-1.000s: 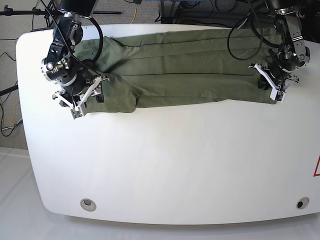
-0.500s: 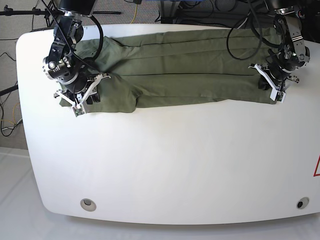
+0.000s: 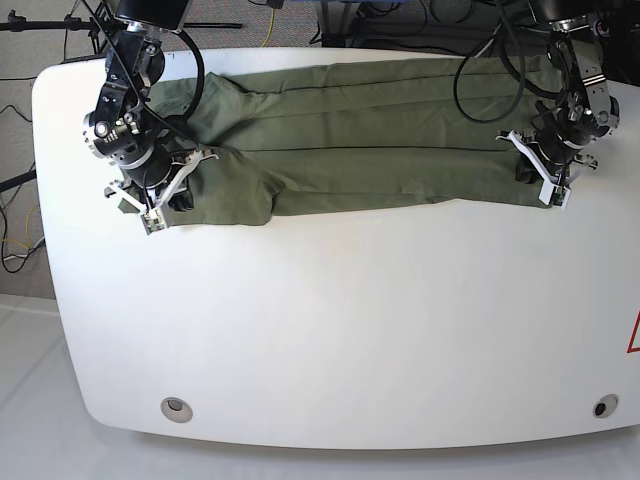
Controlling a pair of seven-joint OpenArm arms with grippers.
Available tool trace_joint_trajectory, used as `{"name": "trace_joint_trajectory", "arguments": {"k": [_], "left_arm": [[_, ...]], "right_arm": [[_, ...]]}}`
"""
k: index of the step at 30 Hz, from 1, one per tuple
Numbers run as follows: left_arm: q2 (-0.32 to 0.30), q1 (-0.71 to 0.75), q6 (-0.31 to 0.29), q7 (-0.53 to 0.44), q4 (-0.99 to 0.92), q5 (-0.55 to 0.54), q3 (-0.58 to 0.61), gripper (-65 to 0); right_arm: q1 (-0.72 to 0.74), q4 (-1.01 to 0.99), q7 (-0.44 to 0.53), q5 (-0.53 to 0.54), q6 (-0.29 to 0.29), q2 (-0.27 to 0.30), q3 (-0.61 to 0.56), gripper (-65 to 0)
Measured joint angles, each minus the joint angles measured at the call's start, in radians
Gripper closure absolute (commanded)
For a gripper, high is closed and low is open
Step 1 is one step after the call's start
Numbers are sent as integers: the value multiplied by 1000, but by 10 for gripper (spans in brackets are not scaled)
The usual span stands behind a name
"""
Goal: Fold the T-shirt properly
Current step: 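Open both grippers and release the bundle ends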
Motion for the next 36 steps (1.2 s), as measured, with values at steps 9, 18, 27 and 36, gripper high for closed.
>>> {"name": "trace_joint_trajectory", "arguments": {"k": [9, 18, 27, 36], "left_arm": [[0, 2, 0, 14, -2, 2, 0, -36], [0, -5, 3, 19, -3, 10, 0, -165], [-21, -45, 11, 47, -2, 7, -3, -332], [-12, -53, 11, 41, 21, 22, -34, -92]], "right_arm": [[2, -111, 49, -2, 2, 0, -1, -4], [10, -208, 80, 8, 3, 14, 1, -43], [12, -194, 72, -9, 13, 16, 1, -110], [3, -132, 130, -18, 12, 15, 0, -73]]}}
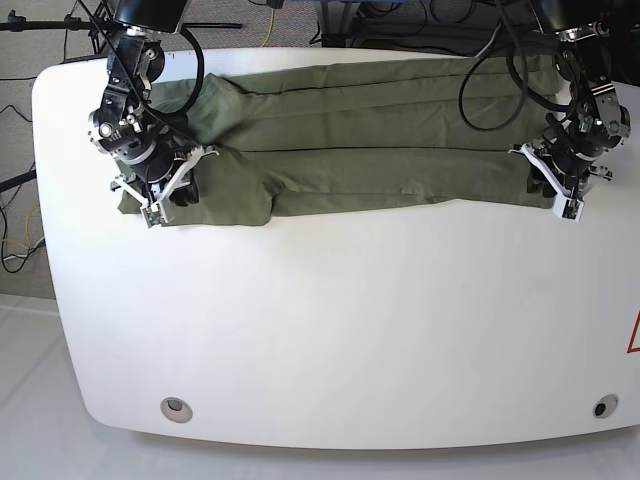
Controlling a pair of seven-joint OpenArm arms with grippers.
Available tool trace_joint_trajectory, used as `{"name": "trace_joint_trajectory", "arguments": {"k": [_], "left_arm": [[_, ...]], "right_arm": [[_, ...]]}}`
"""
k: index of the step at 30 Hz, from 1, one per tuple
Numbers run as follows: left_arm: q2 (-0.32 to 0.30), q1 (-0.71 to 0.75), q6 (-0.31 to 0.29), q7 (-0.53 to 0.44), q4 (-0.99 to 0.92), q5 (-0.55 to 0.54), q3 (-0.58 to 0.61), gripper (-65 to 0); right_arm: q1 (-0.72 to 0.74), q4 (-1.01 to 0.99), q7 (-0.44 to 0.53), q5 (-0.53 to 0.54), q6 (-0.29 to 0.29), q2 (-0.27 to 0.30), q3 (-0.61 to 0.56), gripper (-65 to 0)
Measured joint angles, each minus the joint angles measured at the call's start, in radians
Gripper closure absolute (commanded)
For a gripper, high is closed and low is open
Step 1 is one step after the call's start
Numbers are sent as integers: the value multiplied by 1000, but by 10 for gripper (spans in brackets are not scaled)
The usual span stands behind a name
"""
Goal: Fold the T-shirt properly
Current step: 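Open both grippers and release the bundle ends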
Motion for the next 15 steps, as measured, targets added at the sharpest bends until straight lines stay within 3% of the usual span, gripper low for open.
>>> {"name": "trace_joint_trajectory", "arguments": {"k": [2, 5, 10, 13, 15], "left_arm": [[2, -8, 0, 2, 0, 2, 0, -52], [0, -36, 1, 55, -8, 3, 7, -52], [0, -77, 7, 63, -8, 0, 11, -54], [1, -91, 7, 71, 7, -1, 11, -61], [6, -94, 7, 109, 43, 11, 11, -69]], "right_arm": [[6, 2, 7, -1, -3, 1, -3, -84], [23, -13, 3, -3, -2, 2, -3, -90], [67, -48, -26, -19, 0, 2, -2, -109], [86, -51, -37, -18, 1, 4, 5, -172], [103, -31, -105, -20, 0, 4, 5, -207]]}}
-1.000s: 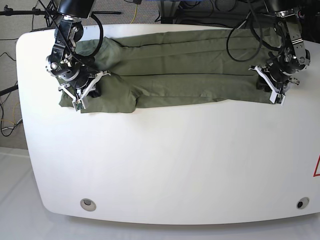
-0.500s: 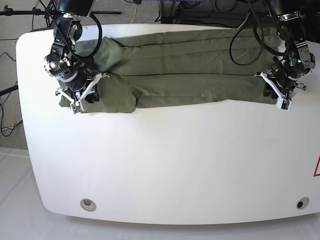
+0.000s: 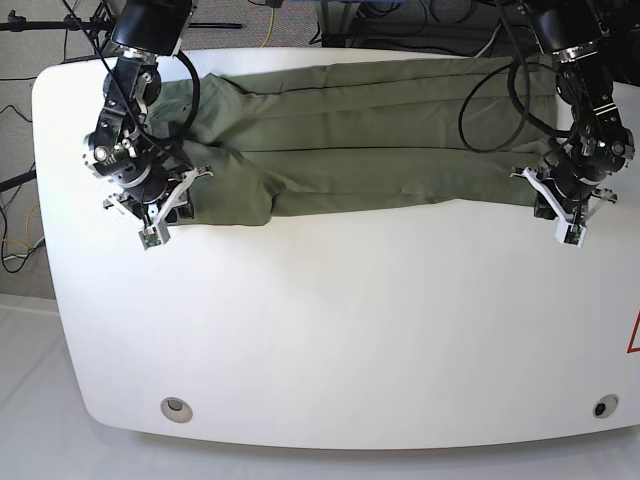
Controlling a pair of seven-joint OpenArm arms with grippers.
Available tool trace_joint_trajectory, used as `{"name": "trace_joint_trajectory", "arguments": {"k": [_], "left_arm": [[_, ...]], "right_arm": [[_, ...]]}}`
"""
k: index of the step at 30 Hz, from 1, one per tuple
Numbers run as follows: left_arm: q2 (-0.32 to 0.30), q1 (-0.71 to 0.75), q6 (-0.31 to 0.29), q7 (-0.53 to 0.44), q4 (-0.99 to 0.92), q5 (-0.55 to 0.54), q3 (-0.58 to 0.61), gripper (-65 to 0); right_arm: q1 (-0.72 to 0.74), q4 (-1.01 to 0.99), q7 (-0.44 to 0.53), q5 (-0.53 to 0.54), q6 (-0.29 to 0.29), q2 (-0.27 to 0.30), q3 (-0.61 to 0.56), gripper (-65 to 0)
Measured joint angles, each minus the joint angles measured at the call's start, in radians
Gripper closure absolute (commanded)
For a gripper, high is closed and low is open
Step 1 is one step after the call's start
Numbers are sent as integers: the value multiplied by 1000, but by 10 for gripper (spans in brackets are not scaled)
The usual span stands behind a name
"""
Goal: Fold the T-shirt properly
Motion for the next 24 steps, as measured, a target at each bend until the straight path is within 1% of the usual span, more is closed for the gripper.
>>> {"name": "trace_joint_trajectory", "arguments": {"k": [1, 3, 5, 7, 9, 11, 13, 15, 17, 19, 20, 21, 23, 24], "left_arm": [[0, 1, 0, -2, 21, -3, 0, -75], [0, 6, 0, -13, 58, -16, 1, -79], [0, 14, 0, -14, 93, -17, 4, -78], [0, 28, 0, -13, 122, -18, 8, -65], [0, 50, -4, -4, 151, -20, 10, -40], [4, 67, -4, 6, 157, -19, 7, -31], [10, 88, -3, 8, 157, -16, 6, -26], [14, 110, -4, 7, 154, -16, 6, -35], [22, 135, -7, 7, 149, -16, 6, -68], [30, 160, -16, 6, 148, -9, 6, -197], [34, 172, -31, 3, 148, -7, 3, -236], [48, 196, -84, -32, 153, -3, -20, -275], [64, 227, -97, -54, 165, -25, -36, -340], [72, 245, -116, -50, 171, -14, -42, -359]], "right_arm": [[5, 14, -29, -3, 0, 0, 0, -225], [11, 43, -42, 5, 0, 1, 0, -249], [13, 75, -57, 15, 2, 2, -1, -257], [11, 103, -77, 18, 8, 2, -1, -241], [3, 124, -87, 18, 8, 2, -2, -207], [-11, 140, -87, 18, 8, 0, -5, -154], [-24, 149, -105, -2, 9, -4, -14, -71], [-34, 146, -104, -1, 11, -10, -18, -14], [-39, 142, -103, 2, 12, -14, -20, 0], [-39, 139, -103, 1, 16, -18, -20, -12], [-39, 138, -102, 0, 16, -19, -20, -17], [-39, 136, -100, 0, 16, -19, -18, -23], [-40, 135, -77, 0, 20, -21, -11, -36], [-42, 135, -79, -2, 20, -23, -10, -41]]}}
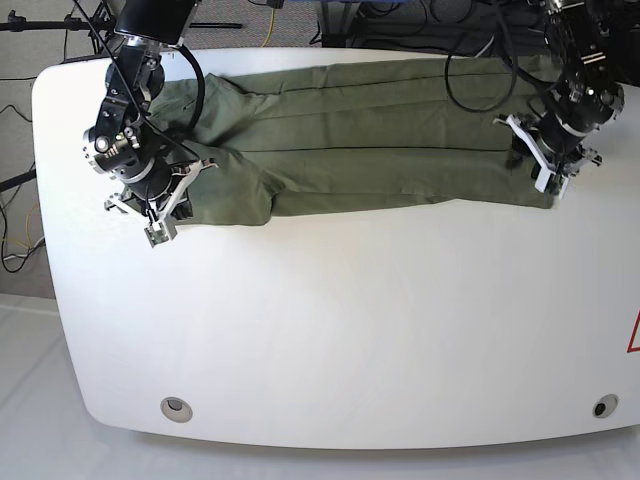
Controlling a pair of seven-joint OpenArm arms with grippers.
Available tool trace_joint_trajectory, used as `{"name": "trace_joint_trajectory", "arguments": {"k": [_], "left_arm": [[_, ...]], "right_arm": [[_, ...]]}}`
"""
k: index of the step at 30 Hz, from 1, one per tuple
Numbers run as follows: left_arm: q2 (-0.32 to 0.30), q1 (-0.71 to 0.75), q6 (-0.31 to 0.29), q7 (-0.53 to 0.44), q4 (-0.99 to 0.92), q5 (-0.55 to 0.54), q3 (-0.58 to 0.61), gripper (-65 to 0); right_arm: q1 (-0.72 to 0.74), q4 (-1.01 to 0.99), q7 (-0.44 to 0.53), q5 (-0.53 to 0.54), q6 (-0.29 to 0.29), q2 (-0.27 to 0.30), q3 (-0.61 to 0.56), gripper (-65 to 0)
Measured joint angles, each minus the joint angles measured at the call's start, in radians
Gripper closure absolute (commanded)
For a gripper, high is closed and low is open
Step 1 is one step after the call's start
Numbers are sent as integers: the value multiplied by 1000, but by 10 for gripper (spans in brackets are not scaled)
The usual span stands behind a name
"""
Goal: Fold the T-shirt properly
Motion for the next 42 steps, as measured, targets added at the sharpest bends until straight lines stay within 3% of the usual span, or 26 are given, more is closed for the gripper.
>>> {"name": "trace_joint_trajectory", "arguments": {"k": [5, 10, 17, 25, 33, 39, 42], "left_arm": [[23, 24, -15, -1, 2, 5, -27, -397], [14, 0, 12, -8, -3, 6, -20, -355], [-1, -11, 30, -7, -16, 4, -20, -335], [-23, -26, 41, -7, -20, 6, -20, -267], [-34, -110, 38, 6, -48, 2, -6, -150], [-36, -120, 30, 22, -48, -7, -2, -131], [-26, -97, 30, 25, -47, 0, -3, -131]], "right_arm": [[-24, 1, 5, -6, 6, 0, 3, -68], [-77, 7, 114, -7, 7, 0, -6, -73], [-136, 7, 151, -19, 12, 0, -7, -55], [-179, 23, 151, -21, 6, -14, -14, -66], [-150, 28, 82, -40, 6, -31, -14, -175], [-97, 36, 50, -23, 10, -40, -21, -144], [-89, 36, 47, -18, 14, -38, -26, -65]]}}
